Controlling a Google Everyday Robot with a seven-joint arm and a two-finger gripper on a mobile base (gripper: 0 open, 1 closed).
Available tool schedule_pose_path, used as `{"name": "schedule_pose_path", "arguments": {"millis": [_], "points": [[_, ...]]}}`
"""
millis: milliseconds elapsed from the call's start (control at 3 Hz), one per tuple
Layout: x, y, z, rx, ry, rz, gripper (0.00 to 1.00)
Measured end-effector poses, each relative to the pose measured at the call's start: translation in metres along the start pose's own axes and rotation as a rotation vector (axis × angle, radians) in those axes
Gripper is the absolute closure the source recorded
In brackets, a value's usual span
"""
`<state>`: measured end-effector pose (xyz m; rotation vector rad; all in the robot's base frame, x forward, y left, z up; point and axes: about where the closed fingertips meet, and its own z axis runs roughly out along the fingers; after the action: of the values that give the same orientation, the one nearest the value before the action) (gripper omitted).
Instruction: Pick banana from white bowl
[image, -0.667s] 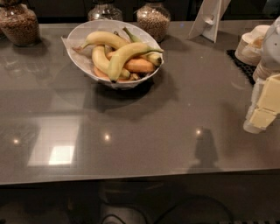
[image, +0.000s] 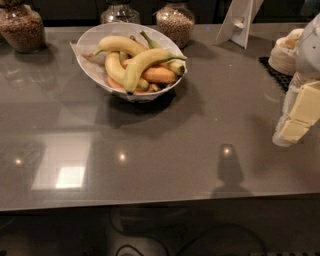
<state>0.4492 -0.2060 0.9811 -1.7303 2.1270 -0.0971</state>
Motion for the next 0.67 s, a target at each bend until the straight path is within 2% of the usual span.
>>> {"name": "schedule_pose_path", "arguments": {"millis": [333,667], "points": [[-0.042,-0.026,0.013,0.060,-0.154,-0.114,0.00],[-0.108,-0.058,0.028,0.094,-0.336,-0.306,0.00]]}}
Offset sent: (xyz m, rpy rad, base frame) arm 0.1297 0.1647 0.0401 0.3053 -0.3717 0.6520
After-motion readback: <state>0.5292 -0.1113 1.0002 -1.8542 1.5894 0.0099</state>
